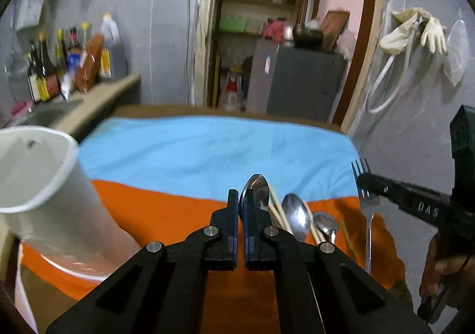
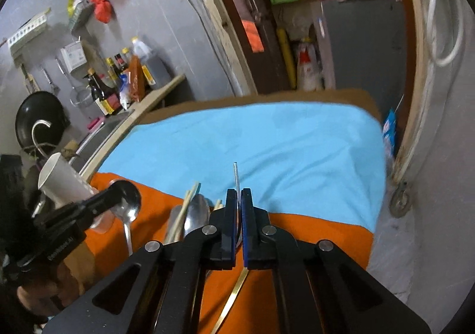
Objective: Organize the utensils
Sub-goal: 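Carry the spoon and fork into the white caddy and open both tools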
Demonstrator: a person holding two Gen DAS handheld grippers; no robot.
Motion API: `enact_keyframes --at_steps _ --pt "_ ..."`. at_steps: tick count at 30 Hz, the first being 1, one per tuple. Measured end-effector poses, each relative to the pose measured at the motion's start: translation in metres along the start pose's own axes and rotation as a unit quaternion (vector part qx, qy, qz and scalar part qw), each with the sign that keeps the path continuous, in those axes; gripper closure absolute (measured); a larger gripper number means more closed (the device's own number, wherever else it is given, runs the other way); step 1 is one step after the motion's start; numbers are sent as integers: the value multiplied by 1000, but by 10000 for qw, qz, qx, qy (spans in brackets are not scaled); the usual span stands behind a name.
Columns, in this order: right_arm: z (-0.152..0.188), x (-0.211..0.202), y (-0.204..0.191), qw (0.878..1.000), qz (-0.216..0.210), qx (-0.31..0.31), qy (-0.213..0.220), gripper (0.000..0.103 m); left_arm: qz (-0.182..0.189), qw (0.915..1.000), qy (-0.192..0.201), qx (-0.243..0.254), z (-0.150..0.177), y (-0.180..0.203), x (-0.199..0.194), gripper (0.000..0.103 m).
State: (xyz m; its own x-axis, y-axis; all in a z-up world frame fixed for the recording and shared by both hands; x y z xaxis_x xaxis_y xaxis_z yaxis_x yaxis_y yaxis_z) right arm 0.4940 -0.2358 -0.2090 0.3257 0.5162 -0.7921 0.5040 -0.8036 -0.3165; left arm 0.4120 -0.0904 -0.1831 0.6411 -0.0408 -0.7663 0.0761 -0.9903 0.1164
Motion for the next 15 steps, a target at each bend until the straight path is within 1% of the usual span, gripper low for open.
enact_keyframes --at_steps 6,10,13,15 --pt "12 -33 -18 9979 384 -28 529 102 -38 9983 583 -77 -13 -4 -42 103" --pt "17 -59 -31 9928 694 -38 979 102 -14 9960 886 -101 -22 -15 -70 103" --pt "16 -81 -42 9875 929 -11 1271 102 107 9943 1050 -150 -31 -24 -92 103" --pt "10 -96 -54 9832 1105 -16 1456 102 228 9928 1164 -188 -38 -34 -109 103"
Point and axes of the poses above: each gripper's, at about its wrist camera, not at the fingertips, and x roughly the way its jaws point, y to its right, z to its underside, the point moved 9 cm from there along x, roughly the way its jaws point, and after that the axes turned 14 degrees about -y, right-handed, at the moved point
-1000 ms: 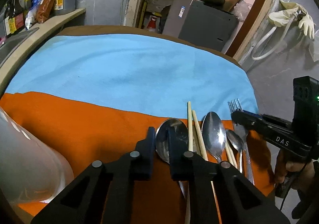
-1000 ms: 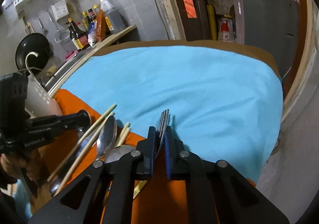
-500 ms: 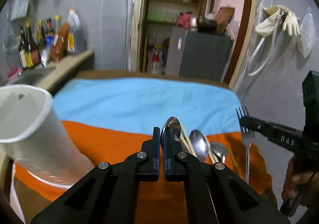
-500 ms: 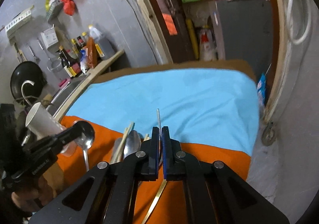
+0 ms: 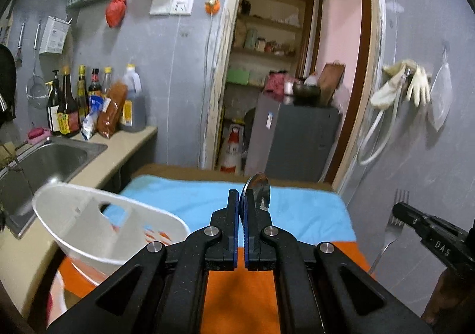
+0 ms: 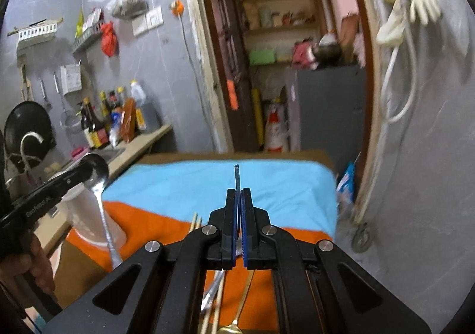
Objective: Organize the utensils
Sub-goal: 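Carry the spoon and fork into the white caddy and open both tools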
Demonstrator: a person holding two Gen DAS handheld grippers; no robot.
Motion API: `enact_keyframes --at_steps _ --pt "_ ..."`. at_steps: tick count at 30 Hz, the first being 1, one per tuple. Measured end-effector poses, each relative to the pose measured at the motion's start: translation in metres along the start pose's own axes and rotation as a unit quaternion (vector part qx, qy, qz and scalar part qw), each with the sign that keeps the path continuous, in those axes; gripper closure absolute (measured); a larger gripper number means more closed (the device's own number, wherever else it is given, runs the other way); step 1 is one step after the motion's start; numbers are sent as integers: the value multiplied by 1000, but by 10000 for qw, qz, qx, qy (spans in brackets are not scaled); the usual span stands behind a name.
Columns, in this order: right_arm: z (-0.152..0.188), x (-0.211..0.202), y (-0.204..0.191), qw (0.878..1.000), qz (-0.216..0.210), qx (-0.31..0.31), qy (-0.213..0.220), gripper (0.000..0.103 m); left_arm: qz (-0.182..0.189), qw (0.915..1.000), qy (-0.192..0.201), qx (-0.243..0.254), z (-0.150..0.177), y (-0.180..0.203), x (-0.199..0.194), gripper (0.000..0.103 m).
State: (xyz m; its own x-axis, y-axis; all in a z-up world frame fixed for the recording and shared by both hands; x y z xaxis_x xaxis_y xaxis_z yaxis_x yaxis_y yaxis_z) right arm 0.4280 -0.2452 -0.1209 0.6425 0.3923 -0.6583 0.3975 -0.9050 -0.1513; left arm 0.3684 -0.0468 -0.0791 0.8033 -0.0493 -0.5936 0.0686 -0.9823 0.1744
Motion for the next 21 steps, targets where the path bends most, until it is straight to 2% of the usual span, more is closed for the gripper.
enact_keyframes --at_steps 4,9,15,18,21 --pt "-32 -36 -29 9985 150 -56 518 102 156 9997 131 -125 -25 -28 -29 103" --pt "-74 -66 -78 9937 113 -233 1094 102 6 9988 449 -218 -60 -77 -75 103" --pt "-111 -66 -148 9862 -54 -608 1538 102 -890 9912 977 -89 -91 -146 -106 103" --pt "-119 -51 -178 9841 -112 -807 1577 102 -1445 9831 1120 39 -92 -178 -101 103" --pt "-120 -31 -202 9829 -104 -1065 1495 102 -1805 9767 1153 128 -85 -200 -89 102"
Point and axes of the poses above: each gripper's, at about its wrist camera, not at the fingertips, and x roughly the way its jaws point, y to its right, z to its underside, the point moved 9 cm from there along x, roughly the way its jaws point, and after that the axes turned 14 degrees about -y, right-handed, at the moved point
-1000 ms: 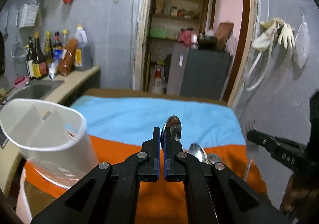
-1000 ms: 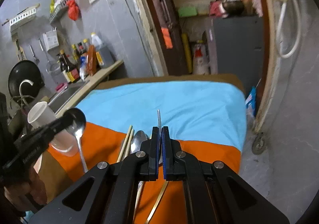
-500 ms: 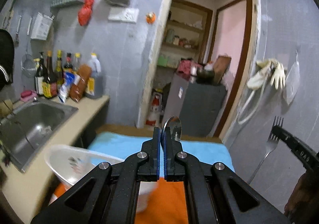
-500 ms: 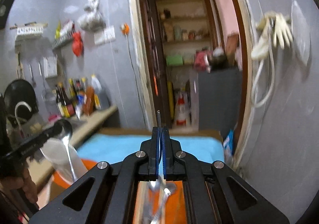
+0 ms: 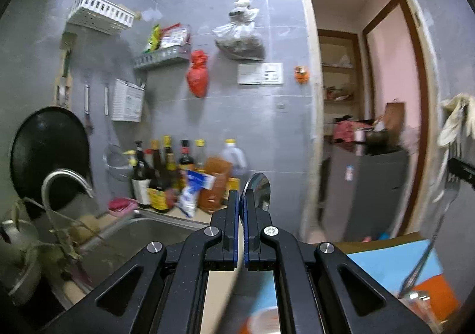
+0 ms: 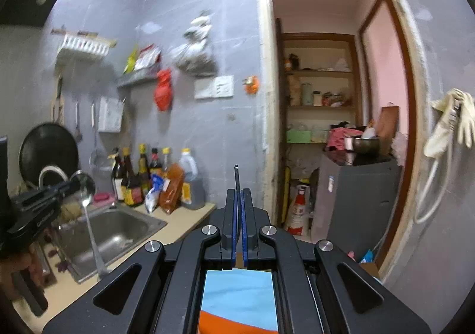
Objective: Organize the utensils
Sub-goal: 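Carry the spoon and fork into the white caddy and open both tools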
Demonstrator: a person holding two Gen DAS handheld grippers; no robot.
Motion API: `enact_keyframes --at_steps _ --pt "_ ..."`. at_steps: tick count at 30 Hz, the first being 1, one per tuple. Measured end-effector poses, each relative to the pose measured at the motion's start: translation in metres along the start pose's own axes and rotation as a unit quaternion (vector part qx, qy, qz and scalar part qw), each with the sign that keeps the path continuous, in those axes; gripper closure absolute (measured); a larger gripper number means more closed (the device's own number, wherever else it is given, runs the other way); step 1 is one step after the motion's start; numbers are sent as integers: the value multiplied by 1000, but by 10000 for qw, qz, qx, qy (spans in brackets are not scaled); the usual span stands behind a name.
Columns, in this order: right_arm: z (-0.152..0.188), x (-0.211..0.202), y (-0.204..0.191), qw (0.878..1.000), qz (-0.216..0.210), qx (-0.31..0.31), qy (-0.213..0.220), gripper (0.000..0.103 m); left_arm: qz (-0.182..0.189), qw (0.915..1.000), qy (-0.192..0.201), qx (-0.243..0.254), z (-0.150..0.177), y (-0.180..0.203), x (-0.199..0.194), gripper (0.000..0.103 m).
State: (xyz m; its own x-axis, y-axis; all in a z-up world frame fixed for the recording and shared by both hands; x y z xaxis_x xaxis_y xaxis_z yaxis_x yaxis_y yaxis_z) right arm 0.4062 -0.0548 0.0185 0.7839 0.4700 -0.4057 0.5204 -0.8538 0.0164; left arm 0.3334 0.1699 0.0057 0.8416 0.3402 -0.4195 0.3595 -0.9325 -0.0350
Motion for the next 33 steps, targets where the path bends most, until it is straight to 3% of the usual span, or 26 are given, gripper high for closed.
enact_keyframes --at_steps 8,13,17,22,25,26,27,30,31,32,33 --pt "43 39 -44 9966 179 -736 -334 102 -472 9982 107 343 52 -4 31 102" --pt "75 54 -53 9956 -33 -757 -546 102 -399 9968 198 671 78 16 31 102" --pt "87 58 -54 9950 -133 -672 -733 100 -237 9970 -80 728 90 24 37 102" --pt "94 59 -56 9926 -500 -441 -1010 99 512 9970 -568 155 93 20 31 98" --pt "89 52 -55 9907 -819 -204 -1067 94 1107 9907 -762 -195 87 22 22 78" --pt "86 48 -53 9904 -887 -130 -1055 88 1266 9882 -788 -335 84 22 18 64" --pt "85 46 -53 9901 -934 -71 -1045 83 1384 9859 -820 -456 80 21 14 57" --pt "74 35 -44 9865 -1263 324 -993 72 1505 9808 -940 -813 72 18 6 56" --pt "71 31 -38 9847 -1354 498 -981 63 1505 9800 -976 -863 69 18 5 55" --pt "68 26 -32 9839 -1382 616 -955 50 1475 9802 -978 -885 66 19 1 49" --pt "65 22 -27 9837 -1382 698 -915 44 1448 9810 -935 -891 62 21 -5 38"
Point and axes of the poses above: each gripper's, at about its wrist camera, not at the fingertips, and x roughly the way its jaws point, y to its right, z to its underside, the point moved 9 cm from there along x, roughly the way its jaws point, and after that the axes turned 14 degrees about -y, right-handed, at the moved point
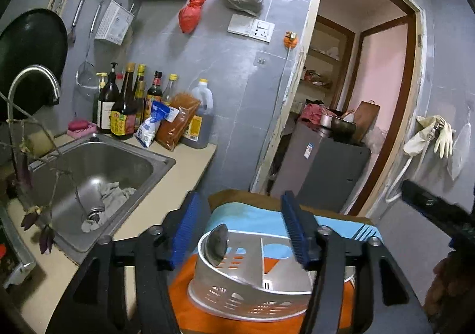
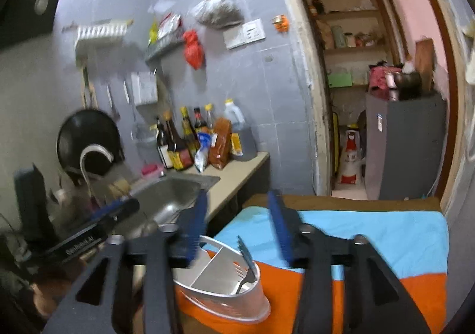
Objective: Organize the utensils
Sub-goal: 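Carry the spoon and fork into the white caddy and open both tools, then withdraw both tools from the caddy back toward the utensils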
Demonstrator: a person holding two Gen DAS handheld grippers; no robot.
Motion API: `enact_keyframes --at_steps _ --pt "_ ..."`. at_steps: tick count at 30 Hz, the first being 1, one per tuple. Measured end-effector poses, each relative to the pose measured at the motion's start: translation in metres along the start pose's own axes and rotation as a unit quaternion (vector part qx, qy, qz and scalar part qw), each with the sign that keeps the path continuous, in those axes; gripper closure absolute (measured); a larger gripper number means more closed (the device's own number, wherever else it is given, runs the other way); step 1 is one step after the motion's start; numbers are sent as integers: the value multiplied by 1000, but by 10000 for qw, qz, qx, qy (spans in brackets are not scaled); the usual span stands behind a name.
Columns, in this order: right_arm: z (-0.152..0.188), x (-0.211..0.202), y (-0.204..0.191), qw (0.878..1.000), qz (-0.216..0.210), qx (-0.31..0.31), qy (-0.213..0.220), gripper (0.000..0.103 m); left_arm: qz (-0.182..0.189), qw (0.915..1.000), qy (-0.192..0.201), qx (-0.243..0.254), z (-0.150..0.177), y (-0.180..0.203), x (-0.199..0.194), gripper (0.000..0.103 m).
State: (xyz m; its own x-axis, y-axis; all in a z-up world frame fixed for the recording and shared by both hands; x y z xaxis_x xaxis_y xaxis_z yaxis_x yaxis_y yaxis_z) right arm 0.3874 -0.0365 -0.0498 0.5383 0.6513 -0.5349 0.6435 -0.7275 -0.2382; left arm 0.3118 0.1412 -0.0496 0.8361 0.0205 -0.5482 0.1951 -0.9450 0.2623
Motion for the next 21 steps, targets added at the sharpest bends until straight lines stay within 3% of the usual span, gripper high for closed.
enact_keyframes --at_steps 2,3,6,7,13,21 --pt "-7 -19 8 9998 15 106 195 24 17 9999 119 1 -4 8 -10 21" --pt "-10 -28 11 9995 36 120 281 22 22 9998 201 -2 -7 13 -15 14" --pt "-15 -55 22 9986 190 133 473 12 -5 9993 367 29 -14 29 -27 8" --pt "-16 -64 26 9981 282 134 527 2 -3 9992 391 65 -16 35 -29 7" --pt "-6 -110 52 9938 823 59 744 0 75 9969 599 507 -21 81 -45 5" --pt "14 -153 83 9845 1433 -243 979 0 240 9905 773 1109 -1 150 -43 5"
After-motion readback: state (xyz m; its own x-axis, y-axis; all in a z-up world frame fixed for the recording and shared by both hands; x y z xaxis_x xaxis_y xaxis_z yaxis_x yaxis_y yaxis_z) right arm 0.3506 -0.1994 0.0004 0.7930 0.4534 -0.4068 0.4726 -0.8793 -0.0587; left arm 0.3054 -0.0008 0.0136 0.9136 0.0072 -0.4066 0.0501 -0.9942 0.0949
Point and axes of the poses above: each gripper's, at about its wrist camera, not at the fingertips, and x roughly the way its jaws point, y to its right, z to its underside, the point moved 9 cm from there along x, roughly the way its jaws point, and after that the axes turned 14 degrees about -y, right-handed, at the moved point
